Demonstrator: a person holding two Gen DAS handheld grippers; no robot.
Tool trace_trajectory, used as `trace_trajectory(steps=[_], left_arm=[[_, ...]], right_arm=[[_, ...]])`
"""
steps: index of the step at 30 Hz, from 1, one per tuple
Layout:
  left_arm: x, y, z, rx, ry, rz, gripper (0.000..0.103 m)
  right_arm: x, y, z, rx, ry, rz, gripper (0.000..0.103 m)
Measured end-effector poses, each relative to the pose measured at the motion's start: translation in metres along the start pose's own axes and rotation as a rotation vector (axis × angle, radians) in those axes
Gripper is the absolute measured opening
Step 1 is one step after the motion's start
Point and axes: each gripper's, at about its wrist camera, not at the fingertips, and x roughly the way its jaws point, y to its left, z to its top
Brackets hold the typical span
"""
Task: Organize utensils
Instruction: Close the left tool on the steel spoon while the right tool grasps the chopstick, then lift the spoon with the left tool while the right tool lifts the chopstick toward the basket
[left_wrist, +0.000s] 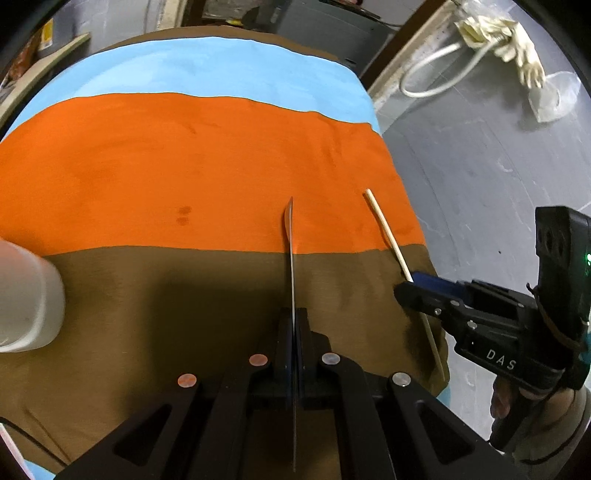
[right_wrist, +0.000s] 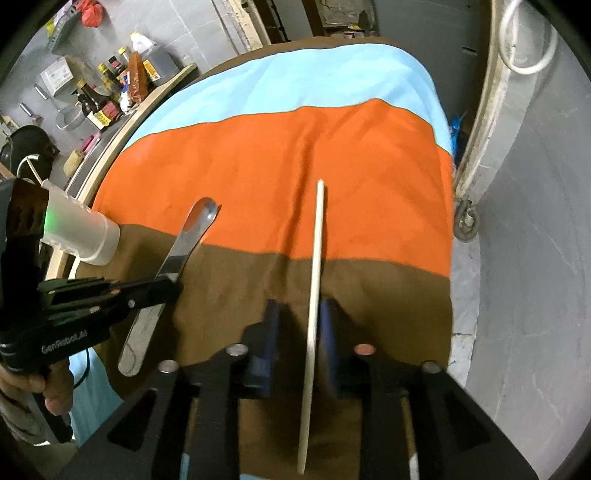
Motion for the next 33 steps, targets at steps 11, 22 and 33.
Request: trace_trajectory(steps=[11,22,33], left_arm=[[0.007,0.008,0.010,-0.014,0.047,-0.025,0.002],[0.006,0.001,0.015,0.025,0.036,-0.010,0.002],[-0.063,-0.001,-0.015,0.109,-0.237,-0.176,0.002]], right_arm=[[0.015,0.005,0.021,-0.001,0.009,-0.013,0.019],[0.012,-0.011,0.013,0.138,-0.070,0.049,0.004],[-0.063,0.011,-0.025,0.158,-0.430,0.136,0.004]])
